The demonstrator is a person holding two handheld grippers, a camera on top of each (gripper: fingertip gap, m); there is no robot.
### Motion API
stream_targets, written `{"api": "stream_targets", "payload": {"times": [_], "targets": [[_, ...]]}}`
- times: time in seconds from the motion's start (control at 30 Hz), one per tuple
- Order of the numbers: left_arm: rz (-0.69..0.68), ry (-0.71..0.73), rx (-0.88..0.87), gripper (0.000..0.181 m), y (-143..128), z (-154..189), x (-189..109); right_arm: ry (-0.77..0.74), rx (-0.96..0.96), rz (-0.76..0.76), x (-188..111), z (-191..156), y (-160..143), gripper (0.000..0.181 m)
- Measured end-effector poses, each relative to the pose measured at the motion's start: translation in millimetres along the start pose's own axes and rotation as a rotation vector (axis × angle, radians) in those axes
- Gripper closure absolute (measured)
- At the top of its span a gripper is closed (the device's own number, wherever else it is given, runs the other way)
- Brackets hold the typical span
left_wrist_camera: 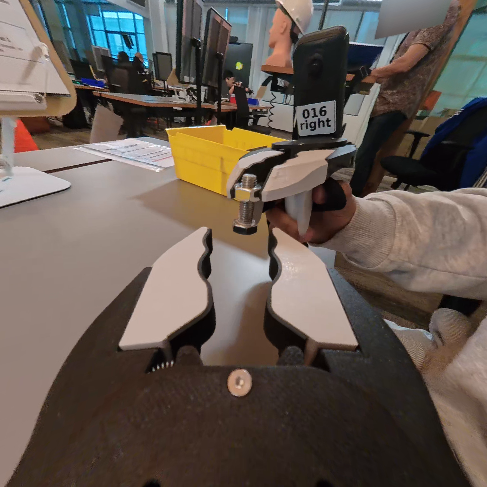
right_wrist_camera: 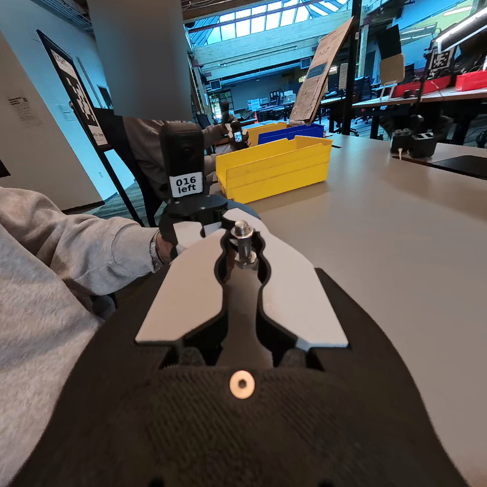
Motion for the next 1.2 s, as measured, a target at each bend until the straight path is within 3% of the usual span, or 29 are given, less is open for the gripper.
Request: {"api": "stream_targets", "payload": {"times": [0.27, 0.47, 0.6, 0.87, 1.2], "targets": [[0.001, -0.032, 0.004, 0.157, -1, 1, 7, -0.053, -0.043, -0.005, 4, -2, -3, 0.163], [-0.001, -0.073, 0.009, 0.153, -1, 3, 18, -0.103, -0.058, -0.018, -5, -4, -5, 0.162], [0.009, -0.103, 0.041, 0.164, 0, 9, 29, -0.152, -0.063, -0.014, -15, -5, -5, 0.162], [0.006, -0.173, 0.051, 0.163, 1, 18, 48, -0.229, -0.080, -0.022, -34, -10, -7, 0.162], [0.004, -0.137, 0.042, 0.164, 1, 16, 51, -0.294, -0.154, 0.010, -42, -10, -6, 0.154]]}}
Point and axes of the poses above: each gripper's, where its closed fingertips meet, x out along the fingers, y out of its top, z = x × y across the jaws, the point moved 6 cm from there along -x, back along the fingers, and after that the axes turned 4 degrees about y, right-handed, at the moved point
